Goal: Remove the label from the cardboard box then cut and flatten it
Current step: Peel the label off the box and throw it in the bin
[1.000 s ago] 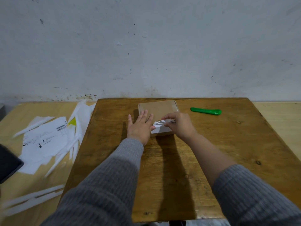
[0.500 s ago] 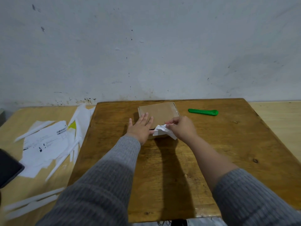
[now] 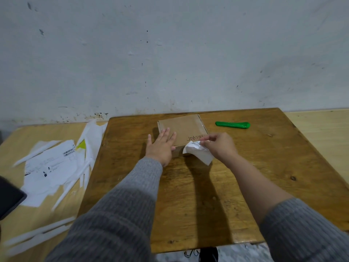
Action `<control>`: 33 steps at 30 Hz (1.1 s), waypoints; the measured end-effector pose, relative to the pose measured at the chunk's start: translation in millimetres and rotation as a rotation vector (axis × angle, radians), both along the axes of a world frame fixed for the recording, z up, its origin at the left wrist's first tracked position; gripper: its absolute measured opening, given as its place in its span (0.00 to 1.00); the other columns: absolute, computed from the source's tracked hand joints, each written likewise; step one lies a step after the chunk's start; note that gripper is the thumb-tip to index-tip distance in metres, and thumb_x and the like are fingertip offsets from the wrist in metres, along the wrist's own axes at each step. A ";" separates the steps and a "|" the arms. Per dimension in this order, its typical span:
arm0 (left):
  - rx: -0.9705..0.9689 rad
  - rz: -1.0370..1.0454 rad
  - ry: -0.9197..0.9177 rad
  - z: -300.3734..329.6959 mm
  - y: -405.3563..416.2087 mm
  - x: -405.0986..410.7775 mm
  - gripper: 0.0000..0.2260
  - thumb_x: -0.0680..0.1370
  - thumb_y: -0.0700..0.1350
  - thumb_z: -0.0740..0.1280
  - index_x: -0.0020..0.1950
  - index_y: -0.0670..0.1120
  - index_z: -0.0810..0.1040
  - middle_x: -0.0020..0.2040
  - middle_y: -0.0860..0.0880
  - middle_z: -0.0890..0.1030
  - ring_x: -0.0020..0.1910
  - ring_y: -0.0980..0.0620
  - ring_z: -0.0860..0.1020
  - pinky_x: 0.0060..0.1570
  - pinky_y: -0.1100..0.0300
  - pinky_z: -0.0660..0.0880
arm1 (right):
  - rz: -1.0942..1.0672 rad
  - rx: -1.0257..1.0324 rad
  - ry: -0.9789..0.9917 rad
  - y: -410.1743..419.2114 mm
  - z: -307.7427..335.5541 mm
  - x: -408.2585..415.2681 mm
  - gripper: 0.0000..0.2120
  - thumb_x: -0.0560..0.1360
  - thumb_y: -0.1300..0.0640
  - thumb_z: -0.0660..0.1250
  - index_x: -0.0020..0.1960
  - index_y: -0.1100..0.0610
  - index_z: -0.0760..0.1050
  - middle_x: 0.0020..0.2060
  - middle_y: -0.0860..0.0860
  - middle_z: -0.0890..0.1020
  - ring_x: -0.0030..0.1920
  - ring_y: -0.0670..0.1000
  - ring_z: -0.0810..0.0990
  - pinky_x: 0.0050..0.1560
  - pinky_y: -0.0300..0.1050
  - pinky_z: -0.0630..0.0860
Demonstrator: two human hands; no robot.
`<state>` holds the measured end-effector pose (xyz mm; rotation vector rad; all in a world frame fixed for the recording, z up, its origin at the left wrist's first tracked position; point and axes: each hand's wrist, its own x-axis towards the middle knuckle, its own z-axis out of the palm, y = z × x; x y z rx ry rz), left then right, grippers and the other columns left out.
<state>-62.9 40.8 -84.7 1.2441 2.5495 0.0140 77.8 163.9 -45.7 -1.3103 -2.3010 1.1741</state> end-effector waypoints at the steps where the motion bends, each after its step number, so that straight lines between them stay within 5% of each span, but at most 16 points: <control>1: 0.039 0.028 -0.038 2.5 1.0 2.7 0.29 0.83 0.45 0.55 0.79 0.55 0.44 0.79 0.52 0.38 0.77 0.53 0.37 0.73 0.39 0.35 | 0.012 -0.021 0.023 4.4 4.2 8.3 0.05 0.74 0.55 0.70 0.49 0.52 0.82 0.55 0.52 0.81 0.52 0.51 0.76 0.44 0.44 0.74; 4: 0.333 0.075 -0.145 15.9 7.9 23.4 0.23 0.83 0.52 0.54 0.79 0.55 0.56 0.80 0.53 0.53 0.78 0.55 0.46 0.73 0.43 0.36 | 0.058 -0.089 0.131 17.8 15.2 30.4 0.08 0.73 0.55 0.71 0.51 0.51 0.82 0.54 0.54 0.82 0.54 0.54 0.78 0.47 0.46 0.74; 6: 0.595 0.041 -0.200 32.3 15.5 46.4 0.18 0.83 0.53 0.57 0.72 0.55 0.70 0.74 0.54 0.69 0.74 0.58 0.59 0.74 0.48 0.48 | 0.070 -0.101 0.175 22.7 21.2 39.7 0.07 0.72 0.55 0.73 0.49 0.50 0.81 0.49 0.55 0.83 0.50 0.54 0.80 0.47 0.47 0.76; 9: 0.801 0.003 -0.210 57.2 31.5 77.2 0.11 0.81 0.53 0.62 0.59 0.54 0.81 0.58 0.58 0.80 0.49 0.73 0.66 0.61 0.54 0.66 | 0.068 -0.075 0.201 28.8 28.5 48.0 0.04 0.70 0.55 0.74 0.40 0.52 0.79 0.42 0.55 0.84 0.43 0.52 0.80 0.44 0.45 0.74; 15: 0.869 -0.107 -0.317 72.5 85.3 118.1 0.02 0.75 0.52 0.70 0.44 0.57 0.83 0.38 0.65 0.77 0.47 0.57 0.77 0.57 0.46 0.72 | -0.001 -0.050 0.278 56.2 49.7 97.3 0.07 0.72 0.57 0.71 0.35 0.52 0.78 0.37 0.51 0.83 0.43 0.50 0.79 0.48 0.46 0.74; 25: 0.760 -0.287 -0.185 83.0 181.6 276.4 0.05 0.78 0.48 0.66 0.47 0.53 0.81 0.45 0.54 0.83 0.51 0.50 0.75 0.51 0.53 0.68 | -0.281 -0.012 0.288 129.4 63.2 260.8 0.05 0.68 0.56 0.75 0.39 0.57 0.82 0.41 0.53 0.80 0.46 0.49 0.76 0.40 0.39 0.72; 28: 0.714 -0.304 -0.225 79.5 209.3 338.6 0.07 0.79 0.50 0.64 0.48 0.53 0.82 0.46 0.54 0.82 0.51 0.51 0.75 0.51 0.53 0.71 | -0.355 0.164 -0.005 154.6 63.1 327.4 0.07 0.69 0.46 0.73 0.39 0.49 0.81 0.51 0.48 0.74 0.59 0.49 0.66 0.57 0.50 0.67; 33: 0.661 -0.373 -0.285 66.4 253.6 430.3 0.08 0.81 0.48 0.62 0.49 0.53 0.81 0.47 0.53 0.82 0.51 0.50 0.75 0.49 0.52 0.74 | -0.250 0.388 -0.268 187.0 58.2 423.7 0.06 0.74 0.47 0.68 0.46 0.45 0.82 0.48 0.46 0.83 0.58 0.50 0.73 0.53 0.47 0.61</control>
